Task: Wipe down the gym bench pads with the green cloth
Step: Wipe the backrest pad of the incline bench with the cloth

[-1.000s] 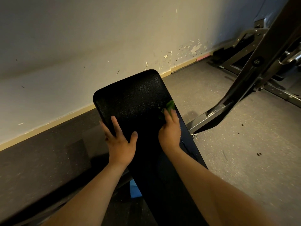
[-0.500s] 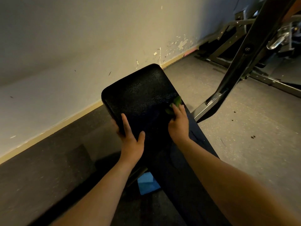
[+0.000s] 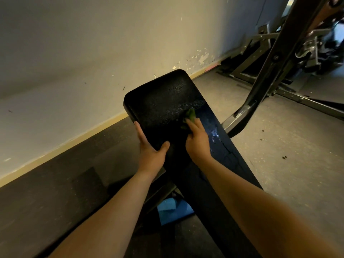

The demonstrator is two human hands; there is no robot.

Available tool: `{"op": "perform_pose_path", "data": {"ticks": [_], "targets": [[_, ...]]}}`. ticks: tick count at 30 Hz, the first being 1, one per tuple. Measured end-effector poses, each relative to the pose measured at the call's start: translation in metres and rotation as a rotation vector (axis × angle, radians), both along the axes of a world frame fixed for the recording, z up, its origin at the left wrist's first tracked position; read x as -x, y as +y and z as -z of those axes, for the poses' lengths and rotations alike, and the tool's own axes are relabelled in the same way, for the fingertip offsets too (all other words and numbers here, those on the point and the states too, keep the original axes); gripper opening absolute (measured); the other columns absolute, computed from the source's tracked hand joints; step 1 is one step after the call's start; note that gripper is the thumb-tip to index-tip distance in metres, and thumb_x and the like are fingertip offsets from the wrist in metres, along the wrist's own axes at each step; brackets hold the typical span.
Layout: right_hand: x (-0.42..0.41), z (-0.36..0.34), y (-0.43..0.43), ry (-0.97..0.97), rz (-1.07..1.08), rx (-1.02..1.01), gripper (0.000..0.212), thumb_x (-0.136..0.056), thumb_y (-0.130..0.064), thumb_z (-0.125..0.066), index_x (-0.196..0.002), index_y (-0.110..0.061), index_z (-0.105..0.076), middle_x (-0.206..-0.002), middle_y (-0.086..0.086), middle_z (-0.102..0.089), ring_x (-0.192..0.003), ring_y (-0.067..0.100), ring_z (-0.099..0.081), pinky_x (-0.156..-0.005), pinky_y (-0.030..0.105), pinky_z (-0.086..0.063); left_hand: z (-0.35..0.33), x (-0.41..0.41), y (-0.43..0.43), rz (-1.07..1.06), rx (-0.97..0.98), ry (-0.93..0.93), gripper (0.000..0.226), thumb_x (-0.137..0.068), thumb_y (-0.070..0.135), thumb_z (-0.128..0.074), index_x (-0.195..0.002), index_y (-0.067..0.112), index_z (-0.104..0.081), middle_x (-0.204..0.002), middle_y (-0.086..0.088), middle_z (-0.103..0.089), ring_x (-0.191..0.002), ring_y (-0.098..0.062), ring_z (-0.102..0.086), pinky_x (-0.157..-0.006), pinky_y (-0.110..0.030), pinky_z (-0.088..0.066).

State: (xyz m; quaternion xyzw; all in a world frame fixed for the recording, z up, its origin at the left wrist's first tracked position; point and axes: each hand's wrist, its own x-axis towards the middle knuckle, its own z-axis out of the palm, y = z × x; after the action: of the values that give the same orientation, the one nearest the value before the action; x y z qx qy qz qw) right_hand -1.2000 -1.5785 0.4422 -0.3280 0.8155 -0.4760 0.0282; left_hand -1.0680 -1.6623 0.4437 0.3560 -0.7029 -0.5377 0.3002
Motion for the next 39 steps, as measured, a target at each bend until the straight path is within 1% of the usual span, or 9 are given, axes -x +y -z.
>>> {"op": "perform_pose_path", "data": {"ticks": [3, 10, 15, 18, 21, 25, 28, 35, 39], "targets": [[0.002, 0.005, 0.007, -0.041, 0.098, 0.02, 0.064, -0.09, 0.013, -0.04, -0.146, -0.015, -0.049, -0.161, 0.004, -0.03, -0.152, 0.019, -0.016, -0.123, 0.029, -0.01, 0.005, 0.002, 0.002, -0.033, -0.03, 0.048, 0.112, -0.09, 0.017, -0.073, -0.152, 0.052, 0.014, -0.164, 0.01, -0.015, -0.147, -0.019, -0.028, -0.116, -0.047, -0.034], [-0.035, 0.02, 0.011, 0.284, -0.343, 0.027, 0.054, -0.091, 0.01, -0.043, -0.138, -0.011, -0.057, -0.154, 0.011, -0.041, -0.146, 0.021, -0.031, -0.122, 0.031, -0.023, 0.021, 0.007, 0.004, -0.078, -0.006, 0.175, 0.106, -0.088, 0.009, -0.073, -0.155, 0.049, -0.001, -0.155, 0.005, -0.034, -0.138, -0.019, -0.042, -0.109, -0.051, -0.046], [0.022, 0.002, -0.007, 0.29, -0.167, 0.034, 0.054, -0.091, 0.011, -0.041, -0.141, -0.005, -0.053, -0.153, 0.014, -0.041, -0.141, 0.03, -0.038, -0.109, 0.018, -0.024, 0.036, 0.01, 0.001, -0.058, 0.0, 0.235, 0.104, -0.089, 0.022, -0.075, -0.152, 0.056, 0.001, -0.157, 0.004, -0.032, -0.143, -0.022, -0.036, -0.112, -0.055, -0.04], [0.026, -0.009, -0.025, 0.204, -0.042, 0.061, 0.055, -0.09, 0.008, -0.04, -0.141, -0.008, -0.054, -0.149, 0.014, -0.045, -0.133, 0.034, -0.045, -0.106, 0.032, -0.037, 0.044, 0.011, -0.004, -0.043, 0.078, 0.223, 0.103, -0.09, 0.031, -0.074, -0.149, 0.06, 0.005, -0.158, 0.003, -0.03, -0.144, -0.025, -0.034, -0.113, -0.055, -0.038], [-0.007, -0.004, -0.025, 0.3, -0.159, 0.066, 0.051, -0.089, 0.004, -0.043, -0.132, -0.014, -0.064, -0.141, 0.011, -0.053, -0.124, 0.034, -0.052, -0.1, 0.036, -0.044, 0.047, 0.011, -0.003, -0.043, 0.07, 0.251, 0.099, -0.088, 0.035, -0.075, -0.149, 0.06, -0.001, -0.151, 0.003, -0.042, -0.137, -0.026, -0.044, -0.108, -0.054, -0.045], [-0.039, 0.022, -0.004, 0.387, -0.369, 0.094, 0.049, -0.089, 0.007, -0.043, -0.126, -0.013, -0.069, -0.141, 0.004, -0.055, -0.127, 0.02, -0.052, -0.106, 0.01, -0.034, 0.056, 0.008, -0.002, -0.049, 0.061, 0.326, 0.095, -0.073, 0.045, -0.069, -0.145, 0.066, -0.012, -0.145, 0.009, -0.046, -0.139, -0.027, -0.039, -0.108, -0.055, -0.043], [-0.023, 0.023, 0.007, 0.438, -0.402, 0.063, 0.052, -0.089, 0.01, -0.041, -0.132, -0.009, -0.064, -0.144, 0.005, -0.051, -0.13, 0.018, -0.048, -0.097, -0.006, -0.019, 0.056, 0.008, 0.001, -0.01, 0.05, 0.358, 0.088, -0.083, 0.033, -0.074, -0.145, 0.063, -0.019, -0.142, 0.004, -0.052, -0.131, -0.027, -0.051, -0.103, -0.053, -0.05], [0.031, 0.017, 0.016, 0.324, -0.105, 0.0, 0.055, -0.089, 0.005, -0.044, -0.139, -0.013, -0.057, -0.149, 0.01, -0.046, -0.131, 0.032, -0.049, -0.106, 0.034, -0.04, 0.052, -0.001, 0.018, -0.002, 0.038, 0.35, 0.088, -0.097, 0.026, -0.065, -0.156, 0.048, -0.003, -0.159, 0.004, -0.032, -0.143, -0.026, -0.038, -0.116, -0.044, -0.037], [-0.003, 0.015, 0.007, 0.379, -0.145, 0.01, 0.054, -0.086, 0.004, -0.045, -0.133, -0.016, -0.063, -0.144, 0.008, -0.052, -0.128, 0.031, -0.051, -0.103, 0.034, -0.042, 0.051, -0.003, 0.022, -0.013, 0.056, 0.317, 0.085, -0.099, 0.025, -0.061, -0.158, 0.044, -0.002, -0.159, 0.001, -0.033, -0.142, -0.027, -0.04, -0.113, -0.045, -0.038]]}}
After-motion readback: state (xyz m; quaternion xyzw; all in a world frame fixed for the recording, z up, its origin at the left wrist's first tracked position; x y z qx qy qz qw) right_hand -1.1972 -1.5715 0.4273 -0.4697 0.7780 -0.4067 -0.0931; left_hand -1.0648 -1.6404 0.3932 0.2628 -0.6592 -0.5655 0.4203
